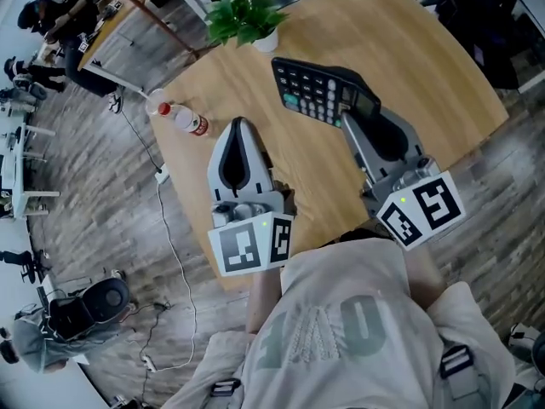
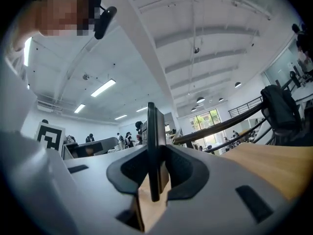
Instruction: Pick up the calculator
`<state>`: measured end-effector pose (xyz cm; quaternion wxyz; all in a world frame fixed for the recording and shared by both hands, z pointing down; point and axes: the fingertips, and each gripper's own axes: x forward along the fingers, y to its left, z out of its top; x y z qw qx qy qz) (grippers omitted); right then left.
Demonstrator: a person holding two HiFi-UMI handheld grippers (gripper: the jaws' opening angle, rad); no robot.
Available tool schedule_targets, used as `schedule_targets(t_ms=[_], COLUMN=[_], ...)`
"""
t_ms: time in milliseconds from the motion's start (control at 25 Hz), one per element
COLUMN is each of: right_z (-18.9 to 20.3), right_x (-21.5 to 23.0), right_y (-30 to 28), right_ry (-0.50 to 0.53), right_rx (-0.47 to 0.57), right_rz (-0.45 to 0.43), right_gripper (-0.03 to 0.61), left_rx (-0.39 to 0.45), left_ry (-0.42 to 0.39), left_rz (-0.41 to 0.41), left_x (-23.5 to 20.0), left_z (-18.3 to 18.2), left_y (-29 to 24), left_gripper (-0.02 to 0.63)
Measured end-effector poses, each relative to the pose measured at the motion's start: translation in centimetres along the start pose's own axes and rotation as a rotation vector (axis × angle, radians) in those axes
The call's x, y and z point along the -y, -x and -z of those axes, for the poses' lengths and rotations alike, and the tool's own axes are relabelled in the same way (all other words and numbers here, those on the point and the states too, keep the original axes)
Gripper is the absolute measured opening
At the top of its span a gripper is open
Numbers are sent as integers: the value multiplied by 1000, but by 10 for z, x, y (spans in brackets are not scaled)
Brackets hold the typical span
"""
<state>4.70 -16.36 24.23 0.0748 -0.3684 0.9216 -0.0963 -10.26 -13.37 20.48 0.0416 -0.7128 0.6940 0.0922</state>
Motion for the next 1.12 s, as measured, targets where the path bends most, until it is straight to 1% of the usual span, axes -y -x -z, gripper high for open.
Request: schedule_targets(t_ms=[240, 480, 680, 840, 1000, 1120], right_z=[7, -1, 0, 1, 10, 18], right_x=[8, 3, 4, 8, 12, 18], right_y=[7, 8, 8, 6, 7, 6], right_ry=[19, 24, 15, 13, 0, 0], right_rx=[-23, -6, -8, -16, -40, -57], right_rz=[48, 26, 20, 19, 27, 42], right_gripper=[97, 97, 97, 97, 95, 95], left_rx=[-2, -13, -18, -7, -26, -42], left_ry=[-4, -7, -5, 15, 12, -6], left_rz=[12, 13, -13, -33, -48, -47], left_x=[3, 5, -4, -13, -17, -17], left_z=[1, 5, 7, 11, 16, 19], left_y=[1, 0, 4, 7, 11, 7], left_gripper=[9, 9, 9, 9, 9, 9])
